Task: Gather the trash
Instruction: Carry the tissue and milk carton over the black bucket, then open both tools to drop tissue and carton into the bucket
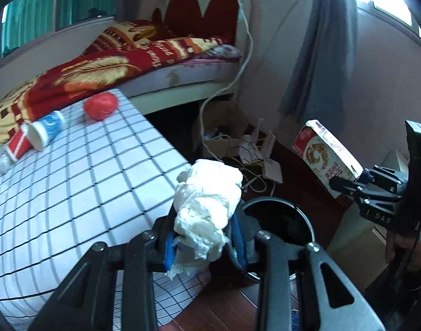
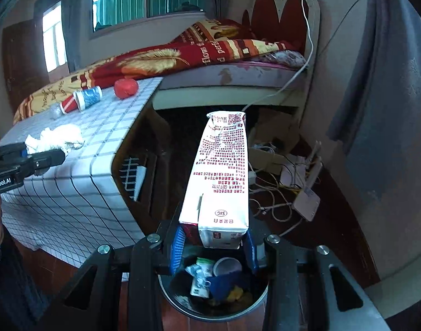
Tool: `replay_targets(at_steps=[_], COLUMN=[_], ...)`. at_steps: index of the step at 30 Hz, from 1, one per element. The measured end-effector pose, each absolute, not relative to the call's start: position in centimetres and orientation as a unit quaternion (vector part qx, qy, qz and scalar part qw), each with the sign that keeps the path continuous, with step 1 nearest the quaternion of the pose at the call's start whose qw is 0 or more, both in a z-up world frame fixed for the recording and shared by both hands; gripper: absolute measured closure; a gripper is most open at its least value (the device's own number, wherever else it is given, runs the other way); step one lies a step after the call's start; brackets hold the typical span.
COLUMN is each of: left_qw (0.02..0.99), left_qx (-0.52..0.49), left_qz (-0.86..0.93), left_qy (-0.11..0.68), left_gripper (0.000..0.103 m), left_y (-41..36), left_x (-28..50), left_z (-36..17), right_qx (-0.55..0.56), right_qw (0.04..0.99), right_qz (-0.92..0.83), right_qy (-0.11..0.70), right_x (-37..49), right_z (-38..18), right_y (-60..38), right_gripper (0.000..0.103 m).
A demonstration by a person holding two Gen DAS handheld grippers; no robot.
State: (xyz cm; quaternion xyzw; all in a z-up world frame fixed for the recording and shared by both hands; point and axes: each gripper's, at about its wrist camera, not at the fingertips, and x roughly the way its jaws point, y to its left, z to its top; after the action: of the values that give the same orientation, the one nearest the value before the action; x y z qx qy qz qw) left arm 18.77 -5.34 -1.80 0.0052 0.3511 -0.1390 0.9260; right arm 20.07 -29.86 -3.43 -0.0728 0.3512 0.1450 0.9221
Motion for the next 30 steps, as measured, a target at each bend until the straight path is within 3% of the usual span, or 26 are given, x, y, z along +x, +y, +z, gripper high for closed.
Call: replay_targets(at_steps=[14, 30], left_qw=[0.902, 0.861], left_qx=[0.023, 0.025], left_qz=[-0.203, -0.232], left_qy=[0.379, 0.452], left_gripper=[0.068, 0.068], left_y=[-11.5, -15.8], left_x=[18.9, 21.0], left_z=[-4.6, -11.3], right_qx=[-0.085, -0.108], right_qw=[0.911, 0.87], right_qz=[0.13, 0.155], right_qy=[0.382, 0.456], right_x=[17.5, 18.7], right_z=[-6.5, -12.9], right_y=[-34.1, -34.3], right_gripper=[0.064, 0.064])
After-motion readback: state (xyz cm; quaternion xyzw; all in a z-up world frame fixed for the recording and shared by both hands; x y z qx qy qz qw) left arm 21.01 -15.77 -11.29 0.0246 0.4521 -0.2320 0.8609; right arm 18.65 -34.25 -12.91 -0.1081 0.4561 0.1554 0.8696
